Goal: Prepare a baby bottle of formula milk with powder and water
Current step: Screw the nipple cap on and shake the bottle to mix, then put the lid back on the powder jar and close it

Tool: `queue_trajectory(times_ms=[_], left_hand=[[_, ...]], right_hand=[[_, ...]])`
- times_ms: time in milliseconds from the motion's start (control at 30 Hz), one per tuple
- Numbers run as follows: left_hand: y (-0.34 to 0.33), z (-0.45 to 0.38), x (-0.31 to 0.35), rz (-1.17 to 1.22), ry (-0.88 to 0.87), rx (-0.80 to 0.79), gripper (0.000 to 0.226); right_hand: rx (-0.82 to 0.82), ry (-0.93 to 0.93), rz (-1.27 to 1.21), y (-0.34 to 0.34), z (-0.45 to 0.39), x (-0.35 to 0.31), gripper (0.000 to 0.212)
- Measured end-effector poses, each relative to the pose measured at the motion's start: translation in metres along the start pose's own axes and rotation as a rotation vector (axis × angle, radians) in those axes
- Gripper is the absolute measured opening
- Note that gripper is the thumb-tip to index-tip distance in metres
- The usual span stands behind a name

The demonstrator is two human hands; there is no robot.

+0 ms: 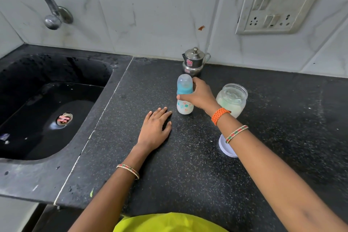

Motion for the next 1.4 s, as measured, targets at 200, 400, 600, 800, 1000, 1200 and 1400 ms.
queue_trajectory(times_ms=[200,400,600,800,1000,1200,1400], left_hand=[[0.001,0.001,-0.002,0.024,0.023,-0.006,0.046],[0.011,0.02,0.026,0.179,-0.028,0.067,0.039],[0.011,0.024,0.091,0.394,-0.052,0.034,0.036],[-0.021,-0.01,0.131,0.688,0.06,-0.222,0.086],[-0.029,-0.05,0.156,0.727,0.064,-0.159,0.123],[-0.031,-0.074,0.161,0.823,0.025,-0.1,0.102],[-0.036,-0.08,0.156,0.857,0.054,-0.014,0.079]], right_hand=[[0.066,-0.043,0.053,0.0,0.026,0.012,0.079],[-0.251,-0.222,0.879,0.024,0.094,0.065,0.071],[-0.455,-0.301,0.984,0.018,0.126,0.095,0.084],[-0.147,0.052,0.754,0.107,0.101,0.002,0.073],[-0.249,0.074,0.781,0.122,0.056,-0.018,0.079],[-0.03,0.228,0.712,0.14,0.041,-0.025,0.074],[0.112,0.301,0.305,0.152,0.036,-0.018,0.062]])
Point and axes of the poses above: each hand's wrist, its own z-axis away from the middle knuckle, its own y-axis out of the back of the hand, x = y × z, the point moved 10 cm from there along -z, towards the middle knuckle, and after that the axes turned 3 degrees about -x, right-handed, at the moved point
